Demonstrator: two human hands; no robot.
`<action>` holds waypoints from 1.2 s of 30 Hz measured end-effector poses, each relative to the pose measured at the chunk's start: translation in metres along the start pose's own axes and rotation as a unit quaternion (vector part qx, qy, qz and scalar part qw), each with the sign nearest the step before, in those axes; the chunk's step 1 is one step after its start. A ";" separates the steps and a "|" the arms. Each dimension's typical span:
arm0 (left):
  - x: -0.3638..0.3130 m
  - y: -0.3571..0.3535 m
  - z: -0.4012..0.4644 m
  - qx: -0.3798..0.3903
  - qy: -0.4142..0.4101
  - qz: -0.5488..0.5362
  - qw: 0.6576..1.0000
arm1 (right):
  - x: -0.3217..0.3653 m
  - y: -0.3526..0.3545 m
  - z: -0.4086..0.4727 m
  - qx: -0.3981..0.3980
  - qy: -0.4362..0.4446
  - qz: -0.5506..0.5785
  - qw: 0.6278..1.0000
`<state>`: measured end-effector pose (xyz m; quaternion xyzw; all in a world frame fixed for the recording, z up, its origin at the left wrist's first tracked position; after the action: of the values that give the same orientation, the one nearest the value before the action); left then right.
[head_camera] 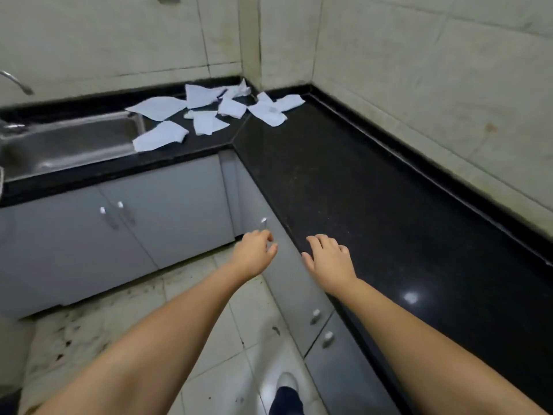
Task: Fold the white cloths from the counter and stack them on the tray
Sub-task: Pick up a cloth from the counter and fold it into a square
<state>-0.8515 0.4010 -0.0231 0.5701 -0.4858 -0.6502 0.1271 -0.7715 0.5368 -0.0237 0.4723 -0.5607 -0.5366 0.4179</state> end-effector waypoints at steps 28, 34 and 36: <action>0.153 0.186 0.416 0.086 -0.033 0.016 0.996 | 0.089 0.029 0.460 0.055 -0.061 0.048 0.996; 0.123 0.156 0.505 0.137 -0.073 0.013 0.988 | 0.042 0.021 0.528 0.050 -0.107 0.051 0.992; 0.116 0.154 0.535 0.145 -0.074 0.014 0.987 | 0.023 0.020 0.554 0.049 -0.121 0.060 0.990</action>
<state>-1.4106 0.5020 -0.0407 0.5260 -0.5909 -0.6115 0.0154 -1.3187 0.6282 -0.0459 0.3887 -0.6601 -0.5359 0.3549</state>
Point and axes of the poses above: each hand's wrist, its own z-axis towards the middle knuckle, its own y-axis out of the back of the hand, x = y × z, the point moved 8 cm from there along z, towards the middle knuckle, and after that the axes turned 12 degrees about -z, right-handed, at the moved point
